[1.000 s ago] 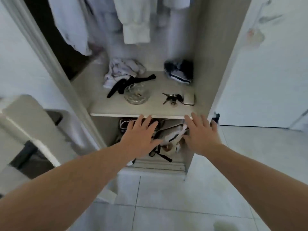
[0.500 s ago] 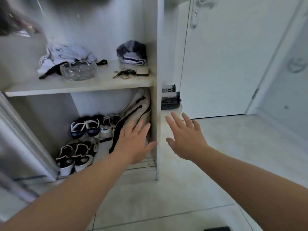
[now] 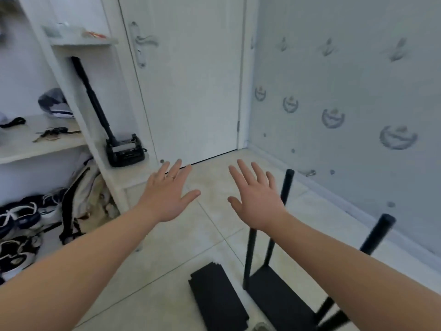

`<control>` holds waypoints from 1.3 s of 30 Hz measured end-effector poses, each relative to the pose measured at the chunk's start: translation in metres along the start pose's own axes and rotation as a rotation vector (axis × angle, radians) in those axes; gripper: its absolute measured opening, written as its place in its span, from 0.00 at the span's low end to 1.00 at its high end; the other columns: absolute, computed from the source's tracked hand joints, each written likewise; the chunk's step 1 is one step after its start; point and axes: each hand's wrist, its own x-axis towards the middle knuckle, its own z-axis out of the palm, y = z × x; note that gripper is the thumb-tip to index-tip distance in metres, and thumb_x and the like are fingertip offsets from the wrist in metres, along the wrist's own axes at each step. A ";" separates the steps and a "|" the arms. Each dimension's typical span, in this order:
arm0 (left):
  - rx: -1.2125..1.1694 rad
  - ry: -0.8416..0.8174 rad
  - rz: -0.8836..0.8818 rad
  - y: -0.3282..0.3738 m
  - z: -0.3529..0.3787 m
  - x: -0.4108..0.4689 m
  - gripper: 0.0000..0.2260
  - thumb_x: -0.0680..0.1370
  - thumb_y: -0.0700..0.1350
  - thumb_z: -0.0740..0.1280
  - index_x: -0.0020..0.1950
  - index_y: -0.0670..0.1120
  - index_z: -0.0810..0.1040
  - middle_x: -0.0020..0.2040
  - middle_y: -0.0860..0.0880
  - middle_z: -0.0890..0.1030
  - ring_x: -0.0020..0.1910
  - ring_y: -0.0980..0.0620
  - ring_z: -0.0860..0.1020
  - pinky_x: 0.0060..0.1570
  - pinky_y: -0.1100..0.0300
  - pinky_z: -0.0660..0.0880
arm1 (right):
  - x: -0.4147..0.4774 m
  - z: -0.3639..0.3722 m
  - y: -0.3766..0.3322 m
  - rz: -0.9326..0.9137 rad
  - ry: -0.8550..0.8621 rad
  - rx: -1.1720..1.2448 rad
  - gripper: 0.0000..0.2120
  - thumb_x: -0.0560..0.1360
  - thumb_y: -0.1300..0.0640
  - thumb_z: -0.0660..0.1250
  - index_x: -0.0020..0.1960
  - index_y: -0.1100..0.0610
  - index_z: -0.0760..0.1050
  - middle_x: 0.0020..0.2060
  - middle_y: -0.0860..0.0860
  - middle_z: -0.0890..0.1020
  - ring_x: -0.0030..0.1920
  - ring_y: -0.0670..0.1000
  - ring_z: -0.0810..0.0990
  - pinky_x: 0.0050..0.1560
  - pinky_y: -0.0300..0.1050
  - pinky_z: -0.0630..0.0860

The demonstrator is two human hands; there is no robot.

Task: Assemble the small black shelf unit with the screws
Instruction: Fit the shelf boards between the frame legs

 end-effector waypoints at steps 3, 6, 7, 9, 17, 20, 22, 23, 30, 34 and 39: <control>-0.077 -0.028 0.058 0.067 0.006 0.017 0.38 0.76 0.73 0.48 0.82 0.57 0.47 0.83 0.54 0.44 0.81 0.49 0.43 0.77 0.44 0.49 | -0.043 -0.015 0.047 0.098 0.025 0.008 0.34 0.83 0.41 0.54 0.82 0.48 0.41 0.82 0.48 0.41 0.81 0.58 0.41 0.78 0.62 0.42; -0.222 -0.105 0.087 0.124 0.020 0.029 0.37 0.79 0.69 0.56 0.82 0.55 0.48 0.83 0.52 0.47 0.81 0.48 0.46 0.78 0.45 0.52 | -0.078 -0.020 0.083 0.193 0.034 -0.015 0.34 0.83 0.40 0.53 0.82 0.48 0.40 0.82 0.48 0.40 0.81 0.58 0.40 0.78 0.63 0.39; -0.273 -0.132 0.093 0.139 0.025 0.031 0.37 0.79 0.68 0.58 0.82 0.55 0.48 0.83 0.51 0.49 0.81 0.47 0.47 0.78 0.45 0.53 | -0.088 -0.020 0.093 0.227 0.029 -0.018 0.35 0.83 0.40 0.53 0.82 0.48 0.40 0.82 0.48 0.40 0.81 0.58 0.40 0.78 0.63 0.38; -0.395 -0.187 0.079 0.160 0.036 0.035 0.39 0.78 0.65 0.64 0.82 0.52 0.49 0.82 0.49 0.53 0.80 0.46 0.51 0.77 0.47 0.54 | -0.108 -0.020 0.110 0.285 0.013 -0.023 0.35 0.83 0.40 0.53 0.82 0.48 0.39 0.82 0.49 0.40 0.81 0.59 0.39 0.78 0.64 0.37; -0.763 -0.140 -0.208 0.189 0.070 0.049 0.18 0.78 0.43 0.71 0.66 0.46 0.72 0.58 0.46 0.80 0.60 0.44 0.79 0.53 0.56 0.72 | -0.164 -0.013 0.138 0.393 -0.046 0.125 0.30 0.83 0.41 0.56 0.80 0.50 0.54 0.81 0.49 0.56 0.79 0.55 0.57 0.75 0.56 0.61; -0.889 -0.163 -0.294 0.196 0.077 0.048 0.05 0.77 0.41 0.71 0.52 0.47 0.78 0.50 0.48 0.81 0.55 0.43 0.80 0.56 0.48 0.78 | -0.169 -0.013 0.141 0.420 -0.024 0.169 0.24 0.82 0.44 0.58 0.76 0.51 0.65 0.78 0.46 0.63 0.75 0.53 0.66 0.69 0.53 0.68; -0.879 -0.126 -0.286 0.201 0.080 0.045 0.04 0.77 0.41 0.71 0.49 0.48 0.78 0.47 0.50 0.80 0.52 0.45 0.80 0.53 0.51 0.78 | -0.173 -0.012 0.141 0.429 -0.016 0.160 0.21 0.82 0.45 0.59 0.72 0.51 0.70 0.76 0.45 0.66 0.72 0.52 0.70 0.65 0.50 0.70; -0.868 -0.093 -0.281 0.204 0.081 0.044 0.04 0.77 0.41 0.70 0.50 0.48 0.78 0.47 0.50 0.80 0.51 0.45 0.80 0.50 0.53 0.76 | -0.175 -0.012 0.142 0.432 -0.013 0.154 0.19 0.82 0.45 0.59 0.71 0.51 0.72 0.76 0.44 0.67 0.70 0.51 0.71 0.62 0.49 0.71; -0.940 0.096 -0.349 0.193 0.059 0.040 0.05 0.76 0.41 0.71 0.50 0.48 0.78 0.49 0.49 0.82 0.48 0.48 0.79 0.46 0.58 0.71 | -0.184 -0.022 0.152 0.600 -0.281 0.042 0.18 0.81 0.43 0.58 0.64 0.52 0.71 0.57 0.49 0.75 0.53 0.54 0.78 0.41 0.47 0.73; -0.938 0.166 -0.251 0.182 0.029 0.038 0.06 0.77 0.40 0.70 0.47 0.51 0.77 0.47 0.52 0.82 0.48 0.50 0.79 0.43 0.62 0.71 | -0.181 -0.029 0.154 0.652 -0.480 -0.030 0.14 0.78 0.44 0.63 0.51 0.55 0.71 0.39 0.49 0.78 0.36 0.50 0.80 0.32 0.44 0.72; -0.921 0.296 -0.209 0.157 -0.022 0.033 0.09 0.76 0.38 0.69 0.44 0.53 0.75 0.48 0.52 0.82 0.49 0.51 0.80 0.47 0.59 0.74 | -0.172 -0.028 0.139 0.631 -0.609 0.077 0.06 0.77 0.56 0.68 0.45 0.57 0.73 0.35 0.52 0.82 0.28 0.50 0.84 0.41 0.46 0.84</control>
